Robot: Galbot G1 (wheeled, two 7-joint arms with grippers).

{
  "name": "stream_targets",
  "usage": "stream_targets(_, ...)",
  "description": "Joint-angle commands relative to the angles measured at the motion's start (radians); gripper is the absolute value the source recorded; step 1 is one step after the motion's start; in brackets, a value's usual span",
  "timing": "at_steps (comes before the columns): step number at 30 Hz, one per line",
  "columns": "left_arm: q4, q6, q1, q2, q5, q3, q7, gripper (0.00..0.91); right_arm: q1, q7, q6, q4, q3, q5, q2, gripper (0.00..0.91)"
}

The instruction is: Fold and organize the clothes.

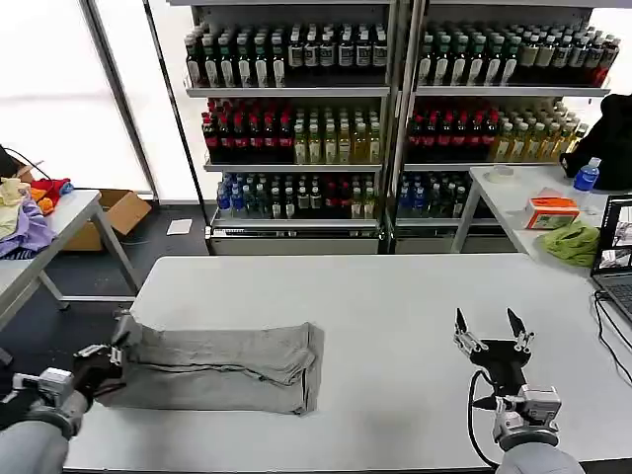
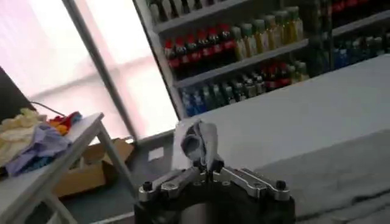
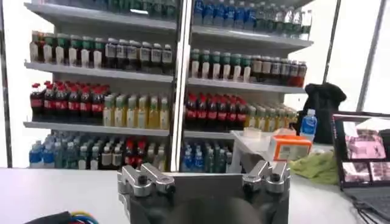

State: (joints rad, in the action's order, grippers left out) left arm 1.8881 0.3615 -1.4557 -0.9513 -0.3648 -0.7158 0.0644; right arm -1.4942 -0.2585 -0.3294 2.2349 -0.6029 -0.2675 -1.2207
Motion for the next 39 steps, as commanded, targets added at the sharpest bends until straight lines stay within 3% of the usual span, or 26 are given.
stream_targets(1, 0.082, 0.078, 0.068, -0.135, -0.051, 0.273, -0.085, 0.000, -0.021, -0.001, 0.003, 0.003, -0.009, 0.006, -0.003, 0.907)
stream_targets(20, 0.138, 0.168, 0.192, -0.139, -0.077, 0.483, -0.146, 0.000, -0.097, 0.003, 0.011, 0.048, -0.041, 0.031, -0.038, 0.907)
stream_targets(39, 0.076, 0.192, 0.316, -0.193, -0.119, 0.631, -0.175, 0.000, -0.093, 0.006, 0.005, 0.000, -0.037, 0.056, -0.066, 0.907)
